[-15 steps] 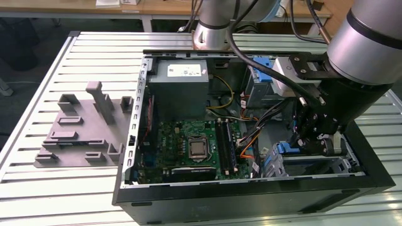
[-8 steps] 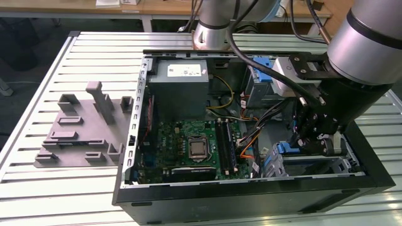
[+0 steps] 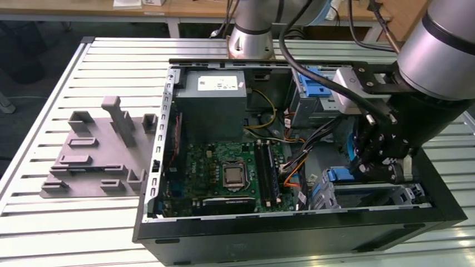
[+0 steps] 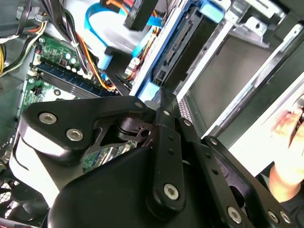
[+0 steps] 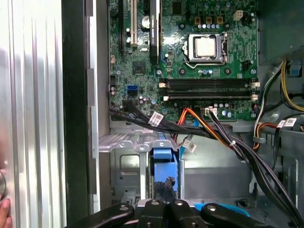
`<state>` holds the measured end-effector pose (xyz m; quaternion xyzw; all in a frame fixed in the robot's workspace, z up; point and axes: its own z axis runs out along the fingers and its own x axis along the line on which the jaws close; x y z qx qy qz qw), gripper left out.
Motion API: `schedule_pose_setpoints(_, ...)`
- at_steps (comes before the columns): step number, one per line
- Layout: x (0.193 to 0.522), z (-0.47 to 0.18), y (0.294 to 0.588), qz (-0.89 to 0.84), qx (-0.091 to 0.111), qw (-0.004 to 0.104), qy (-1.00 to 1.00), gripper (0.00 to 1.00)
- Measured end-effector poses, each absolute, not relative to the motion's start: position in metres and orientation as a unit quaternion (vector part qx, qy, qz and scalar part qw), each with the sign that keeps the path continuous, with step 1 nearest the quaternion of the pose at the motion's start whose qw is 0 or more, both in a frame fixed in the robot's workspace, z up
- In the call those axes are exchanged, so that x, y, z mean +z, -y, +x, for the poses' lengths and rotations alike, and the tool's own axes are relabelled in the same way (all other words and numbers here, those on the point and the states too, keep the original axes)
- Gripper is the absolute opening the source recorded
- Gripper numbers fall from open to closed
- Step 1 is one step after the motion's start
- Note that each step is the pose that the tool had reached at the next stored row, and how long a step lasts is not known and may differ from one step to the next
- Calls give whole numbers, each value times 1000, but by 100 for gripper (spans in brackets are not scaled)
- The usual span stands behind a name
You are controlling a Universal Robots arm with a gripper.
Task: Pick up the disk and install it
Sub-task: 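Insert the first disk wire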
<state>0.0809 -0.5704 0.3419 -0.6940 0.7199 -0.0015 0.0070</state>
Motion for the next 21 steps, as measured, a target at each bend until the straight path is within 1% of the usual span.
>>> schedule_pose_setpoints(6, 351, 81, 570, -694, -2, 7, -720, 11)
schedule_pose_setpoints(21, 351, 106, 569, -694, -1, 7, -720, 11)
